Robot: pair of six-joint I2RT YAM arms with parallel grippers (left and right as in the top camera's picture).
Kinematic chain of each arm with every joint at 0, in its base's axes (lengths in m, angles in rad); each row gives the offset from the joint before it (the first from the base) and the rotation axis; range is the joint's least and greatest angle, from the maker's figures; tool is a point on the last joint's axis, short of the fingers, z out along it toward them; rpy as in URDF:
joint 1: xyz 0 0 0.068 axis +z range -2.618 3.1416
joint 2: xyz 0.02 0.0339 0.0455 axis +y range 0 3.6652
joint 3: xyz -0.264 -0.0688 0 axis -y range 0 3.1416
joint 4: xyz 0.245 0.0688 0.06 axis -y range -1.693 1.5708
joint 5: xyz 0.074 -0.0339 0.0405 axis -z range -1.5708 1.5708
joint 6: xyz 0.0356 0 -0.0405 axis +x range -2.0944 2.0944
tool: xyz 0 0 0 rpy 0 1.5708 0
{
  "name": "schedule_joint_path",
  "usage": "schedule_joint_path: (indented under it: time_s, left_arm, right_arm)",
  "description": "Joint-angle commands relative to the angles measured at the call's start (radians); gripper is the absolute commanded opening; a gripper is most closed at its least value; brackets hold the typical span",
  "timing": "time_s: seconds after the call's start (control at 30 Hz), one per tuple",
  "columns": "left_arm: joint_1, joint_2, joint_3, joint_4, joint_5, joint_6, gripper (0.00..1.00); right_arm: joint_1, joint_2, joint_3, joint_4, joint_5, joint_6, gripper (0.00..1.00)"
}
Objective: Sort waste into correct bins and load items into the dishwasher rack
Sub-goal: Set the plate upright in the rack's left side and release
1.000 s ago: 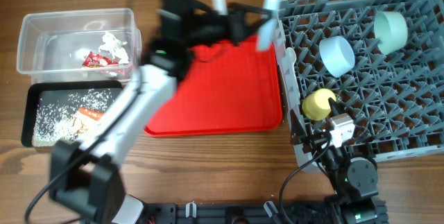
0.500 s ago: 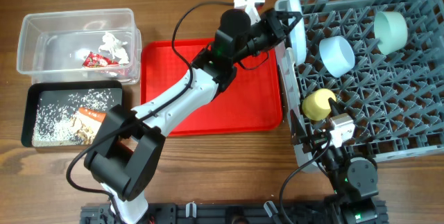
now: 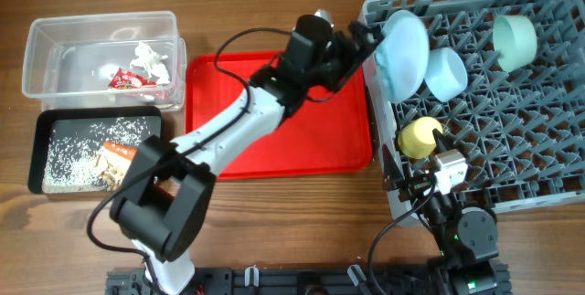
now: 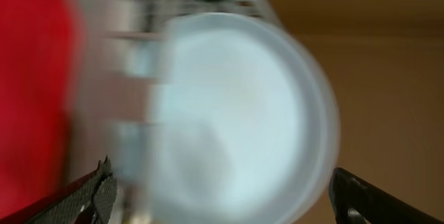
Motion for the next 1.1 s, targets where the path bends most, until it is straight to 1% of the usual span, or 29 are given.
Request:
schedule_joint_path:
  time_s: [0.0,0.07,0.13,0.2,0.27,0.37,0.4,0.47,0.53,0.6,0.67,0.73,0.83,0.9,1.0,1.07]
  left_arm:
    - [0.082,-0.145,0.002,-0.164,0.019,0.216,1.00]
    - [0.121,-0.223,0.002,-0.281,0.005,0.306,1.00]
    - [0.154,-0.308,0.002,-0.412,-0.041,0.381,1.00]
    - [0.179,-0.397,0.002,-0.539,-0.121,0.463,1.00]
    - [0.188,-0.490,0.002,-0.641,-0.214,0.571,1.00]
    - [0.179,-0.617,0.002,-0.744,-0.332,0.690,1.00]
    - [0.172,-0.663,0.002,-0.777,-0.357,0.713,1.00]
    - [0.167,-0.751,0.002,-0.858,-0.377,0.713,1.00]
    - [0.167,-0.840,0.002,-0.987,-0.394,0.733,1.00]
    - [0.167,-0.903,0.002,-1.068,-0.390,0.731,1.00]
    - [0.167,-0.982,0.002,-1.107,-0.391,0.743,1.00]
    - [0.167,-1.034,0.001,-1.118,-0.466,0.780,1.00]
    - [0.167,-1.073,0.001,-1.141,-0.509,0.906,1.00]
    - [0.167,-1.080,0.001,-1.204,-0.520,0.970,1.00]
    - [0.167,-1.076,-0.009,-1.244,-0.566,0.975,1.00]
    - [0.164,-1.086,-0.050,-1.202,-0.594,0.983,1.00]
  right_arm:
    - [-0.005,-0.012,-0.001,0.004,0.009,-0.010,1.00]
    - [-0.005,-0.012,-0.001,0.004,0.009,-0.010,1.00]
    - [-0.005,-0.012,-0.001,0.004,0.009,-0.010,1.00]
    - [-0.005,-0.012,-0.001,0.004,0.009,-0.010,1.00]
    - [-0.005,-0.012,-0.001,0.004,0.009,-0.010,1.00]
    - [-0.005,-0.012,-0.001,0.004,0.009,-0.010,1.00]
    - [-0.005,-0.012,-0.001,0.004,0.009,-0.010,1.00]
    - [-0.005,-0.012,-0.001,0.004,0.009,-0.010,1.00]
    - [-0.005,-0.012,-0.001,0.004,0.009,-0.010,1.00]
    - [-0.005,-0.012,-0.001,0.004,0.009,-0.010,1.00]
    - [-0.005,-0.012,-0.001,0.004,0.009,-0.010,1.00]
    - [-0.005,-0.012,-0.001,0.004,0.009,-0.010,1.00]
    - [-0.005,-0.012,-0.001,0.004,0.009,-0.010,1.00]
    - [-0.005,-0.012,-0.001,0.004,0.009,-0.010,1.00]
    - [-0.005,-0.012,-0.001,0.004,0.009,-0.010,1.00]
    - [-0.005,-0.012,-0.001,0.004,0.009,-0.010,1.00]
